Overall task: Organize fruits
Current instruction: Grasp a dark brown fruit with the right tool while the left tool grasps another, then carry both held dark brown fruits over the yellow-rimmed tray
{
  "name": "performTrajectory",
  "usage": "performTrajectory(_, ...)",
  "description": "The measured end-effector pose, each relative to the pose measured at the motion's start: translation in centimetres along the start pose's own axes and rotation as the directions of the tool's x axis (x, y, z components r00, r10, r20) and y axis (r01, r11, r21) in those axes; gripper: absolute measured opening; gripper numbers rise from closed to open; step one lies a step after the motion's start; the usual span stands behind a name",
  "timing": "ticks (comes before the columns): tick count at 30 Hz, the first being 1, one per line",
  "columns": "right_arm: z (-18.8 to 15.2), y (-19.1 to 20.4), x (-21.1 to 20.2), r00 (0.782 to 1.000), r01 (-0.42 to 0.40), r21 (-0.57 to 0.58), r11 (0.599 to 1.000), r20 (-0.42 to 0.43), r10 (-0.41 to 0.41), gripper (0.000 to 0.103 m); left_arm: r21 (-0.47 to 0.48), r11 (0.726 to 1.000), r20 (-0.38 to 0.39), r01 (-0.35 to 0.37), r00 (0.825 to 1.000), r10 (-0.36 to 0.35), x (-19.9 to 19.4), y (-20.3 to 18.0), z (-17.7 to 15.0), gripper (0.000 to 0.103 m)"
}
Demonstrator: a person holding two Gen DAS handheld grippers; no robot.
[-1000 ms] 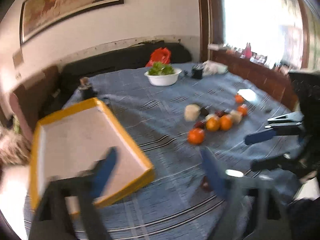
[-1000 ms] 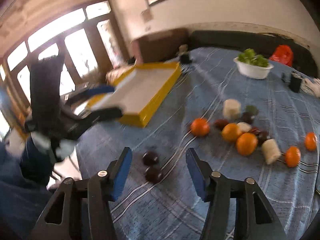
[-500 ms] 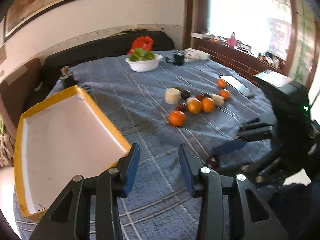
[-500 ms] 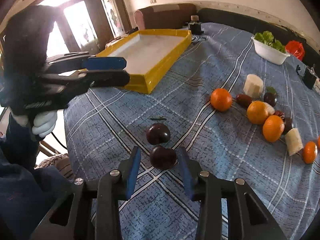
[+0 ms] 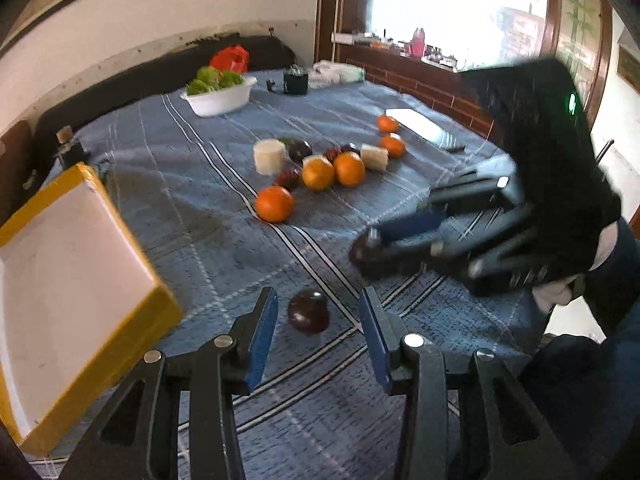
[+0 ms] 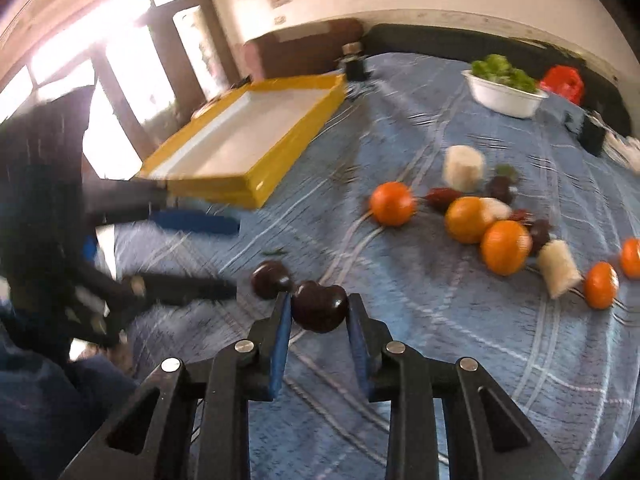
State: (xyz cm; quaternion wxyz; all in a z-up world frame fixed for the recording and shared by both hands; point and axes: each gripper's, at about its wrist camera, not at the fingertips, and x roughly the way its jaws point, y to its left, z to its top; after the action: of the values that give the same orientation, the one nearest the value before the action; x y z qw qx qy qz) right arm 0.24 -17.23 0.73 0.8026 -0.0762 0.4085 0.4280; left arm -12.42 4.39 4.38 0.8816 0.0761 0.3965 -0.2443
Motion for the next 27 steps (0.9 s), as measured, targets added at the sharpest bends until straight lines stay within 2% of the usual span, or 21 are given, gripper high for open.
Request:
performTrajectory(3, 0.1, -0.6, -0.6, 1.0, 0.002, 0.03, 1.0, 0.024, -0.003, 0.031, -0.01, 1.0, -0.035, 0.001, 0.999, -0.001, 1.4, -0.3, 0.0, 0.04)
performTrajectory(7, 0.5, -0.6, -0.9, 0.999, -0.005, 0.038, 0.999, 0.038, 0.003, 0.031, -0.029, 0.998, -0.058, -0.051, 0.997, 0.049, 2.6, 0.1, 0.1, 0.036)
performTrajectory(9, 0.8, -0.6, -1.0, 0.999, -0.012, 0.042, 0.999, 0.048, 0.01, 0.031, -0.045, 0.996, -0.059, -0.07, 0.996, 0.068, 2.7, 0.6, 0.2, 0.025)
performTrajectory(10, 1.0, -0.5, -1.1, 0.999, -0.012, 0.043, 0.999, 0.053, 0.01, 0.031, -0.05, 0.996, -0.061, -0.077, 0.995, 0.074, 2.7, 0.8, 0.2, 0.025)
performTrajectory(12, 1.2, -0.6, -1.2, 0.998, -0.013, 0.046, 0.999, 0.062, 0.01, 0.031, -0.072, 0.995, -0.058, -0.063, 0.997, 0.058, 2.6, 1.2, 0.1, 0.024)
performTrajectory(16, 1.4, -0.7, -1.4, 0.997, -0.011, 0.057, 0.998, 0.075, 0.007, 0.031, -0.06, 0.995, -0.056, -0.078, 0.996, 0.075, 2.8, 0.9, 0.2, 0.025)
performTrajectory(21, 1.4, -0.7, -1.7, 0.997, -0.009, 0.055, 0.998, 0.078, 0.004, 0.031, -0.067, 0.997, -0.079, -0.044, 0.996, 0.039, 3.5, 0.8, -0.1, 0.026)
performTrajectory(27, 1.5, -0.7, -1.8, 0.996, -0.007, 0.056, 0.998, 0.085, 0.002, 0.031, -0.064, 0.997, -0.069, -0.053, 0.996, 0.049, 3.4, 0.6, -0.1, 0.025)
